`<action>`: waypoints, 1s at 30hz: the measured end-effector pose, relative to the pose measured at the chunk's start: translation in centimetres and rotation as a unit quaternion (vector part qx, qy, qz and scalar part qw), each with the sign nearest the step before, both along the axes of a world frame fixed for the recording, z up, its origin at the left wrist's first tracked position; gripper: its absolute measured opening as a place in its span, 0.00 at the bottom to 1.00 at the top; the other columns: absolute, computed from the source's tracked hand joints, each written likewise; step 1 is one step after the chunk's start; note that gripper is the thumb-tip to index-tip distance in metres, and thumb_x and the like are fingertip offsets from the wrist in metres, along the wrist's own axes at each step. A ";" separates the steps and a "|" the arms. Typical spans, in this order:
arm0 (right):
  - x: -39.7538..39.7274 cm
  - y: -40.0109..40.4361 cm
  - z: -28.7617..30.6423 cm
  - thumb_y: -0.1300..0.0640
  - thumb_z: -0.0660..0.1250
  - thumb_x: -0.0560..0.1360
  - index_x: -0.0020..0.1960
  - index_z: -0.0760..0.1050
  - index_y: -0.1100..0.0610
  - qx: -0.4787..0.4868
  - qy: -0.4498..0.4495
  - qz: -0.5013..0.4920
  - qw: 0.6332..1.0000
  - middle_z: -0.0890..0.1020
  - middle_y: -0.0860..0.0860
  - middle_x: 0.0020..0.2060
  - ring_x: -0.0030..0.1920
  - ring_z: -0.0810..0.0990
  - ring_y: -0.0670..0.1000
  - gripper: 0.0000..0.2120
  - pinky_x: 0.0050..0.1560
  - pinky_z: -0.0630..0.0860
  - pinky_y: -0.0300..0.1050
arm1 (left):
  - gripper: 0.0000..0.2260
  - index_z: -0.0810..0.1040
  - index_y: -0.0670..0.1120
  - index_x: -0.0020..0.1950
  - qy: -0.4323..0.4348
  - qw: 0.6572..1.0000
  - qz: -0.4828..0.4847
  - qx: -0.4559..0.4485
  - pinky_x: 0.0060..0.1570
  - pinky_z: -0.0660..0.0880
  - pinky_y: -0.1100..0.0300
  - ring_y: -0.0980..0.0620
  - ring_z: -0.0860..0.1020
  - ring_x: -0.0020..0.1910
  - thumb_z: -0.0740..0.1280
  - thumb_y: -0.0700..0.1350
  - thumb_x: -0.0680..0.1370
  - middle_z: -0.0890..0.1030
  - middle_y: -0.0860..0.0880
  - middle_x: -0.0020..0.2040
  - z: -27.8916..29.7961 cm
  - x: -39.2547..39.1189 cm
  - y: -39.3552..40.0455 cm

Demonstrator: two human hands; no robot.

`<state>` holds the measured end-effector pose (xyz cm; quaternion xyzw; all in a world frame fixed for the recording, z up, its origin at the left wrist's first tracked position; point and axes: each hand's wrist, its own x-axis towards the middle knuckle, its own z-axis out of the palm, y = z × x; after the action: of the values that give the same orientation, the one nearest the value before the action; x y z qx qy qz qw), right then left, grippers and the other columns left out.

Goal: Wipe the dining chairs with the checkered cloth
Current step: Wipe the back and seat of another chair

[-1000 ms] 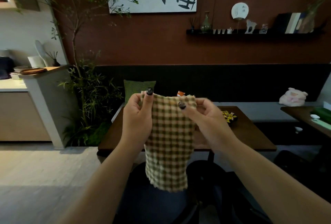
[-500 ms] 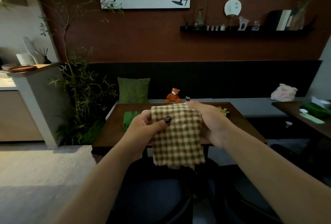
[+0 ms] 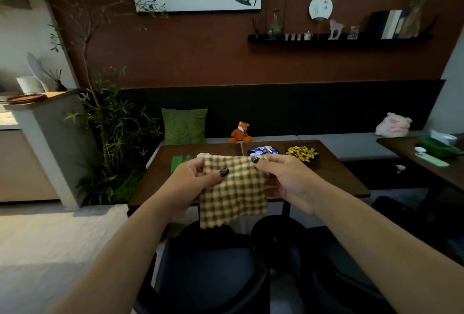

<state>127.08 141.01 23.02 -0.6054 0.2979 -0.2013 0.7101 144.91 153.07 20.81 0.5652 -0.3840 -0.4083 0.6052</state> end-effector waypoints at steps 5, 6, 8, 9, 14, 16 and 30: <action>-0.1 0.2 -0.7 0.66 0.68 0.73 0.56 0.77 0.62 0.058 -0.030 0.005 0.998 0.85 0.57 0.48 0.46 0.85 0.53 0.11 0.51 0.81 0.51 | 0.23 0.75 0.43 0.64 0.032 0.999 -0.023 -0.011 0.44 0.81 0.57 0.45 0.83 0.53 0.73 0.43 0.70 0.84 0.43 0.54 -0.2 0.8 0.3; -0.1 0.2 -0.8 0.66 0.69 0.71 0.55 0.77 0.62 0.067 -0.037 0.005 0.997 0.85 0.57 0.47 0.47 0.85 0.53 0.12 0.51 0.81 0.51 | 0.23 0.74 0.43 0.65 0.027 0.999 -0.025 -0.011 0.45 0.81 0.56 0.45 0.83 0.53 0.73 0.43 0.70 0.84 0.44 0.54 -0.1 0.9 0.3; -0.1 0.2 -0.8 0.66 0.71 0.68 0.55 0.77 0.62 0.082 -0.045 0.004 0.996 0.85 0.56 0.48 0.48 0.85 0.54 0.16 0.50 0.81 0.51 | 0.22 0.75 0.43 0.64 0.017 0.999 -0.025 -0.011 0.46 0.81 0.55 0.45 0.83 0.53 0.71 0.44 0.71 0.84 0.44 0.54 0.0 0.8 0.3; 0.0 0.3 -0.8 0.66 0.72 0.65 0.55 0.77 0.62 0.086 -0.047 0.001 0.995 0.85 0.56 0.47 0.48 0.85 0.54 0.18 0.49 0.82 0.50 | 0.21 0.76 0.44 0.64 0.013 1.000 -0.027 -0.010 0.46 0.81 0.55 0.46 0.83 0.53 0.71 0.45 0.71 0.84 0.44 0.54 0.1 0.8 0.3; -0.1 0.6 -0.8 0.65 0.75 0.56 0.57 0.76 0.62 0.056 -0.026 -0.028 0.998 0.86 0.54 0.44 0.45 0.85 0.53 0.28 0.53 0.80 0.53 | 0.15 0.79 0.48 0.58 -0.032 0.999 -0.027 0.020 0.41 0.80 0.58 0.50 0.84 0.49 0.71 0.48 0.72 0.85 0.47 0.51 0.6 0.8 0.4; -0.3 0.4 -1.0 0.63 0.74 0.60 0.56 0.77 0.61 0.073 -0.031 -0.032 0.996 0.86 0.54 0.44 0.44 0.85 0.52 0.24 0.49 0.81 0.52 | 0.11 0.80 0.48 0.57 -0.037 0.999 -0.027 0.024 0.40 0.80 0.60 0.51 0.84 0.48 0.69 0.44 0.75 0.85 0.47 0.51 0.4 1.0 0.3; -0.7 -0.3 -2.4 0.68 0.57 0.78 0.51 0.81 0.56 0.013 -0.110 0.000 0.994 0.85 0.56 0.49 0.49 0.83 0.55 0.15 0.50 0.80 0.51 | 0.14 0.83 0.44 0.54 0.161 0.982 -0.084 -0.044 0.41 0.81 0.56 0.46 0.84 0.48 0.64 0.35 0.73 0.84 0.40 0.52 -1.4 0.5 -0.5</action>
<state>126.41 140.69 20.63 -0.5701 0.2206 -0.2626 0.7466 145.38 152.60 19.41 0.4312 -0.3452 -0.5258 0.6469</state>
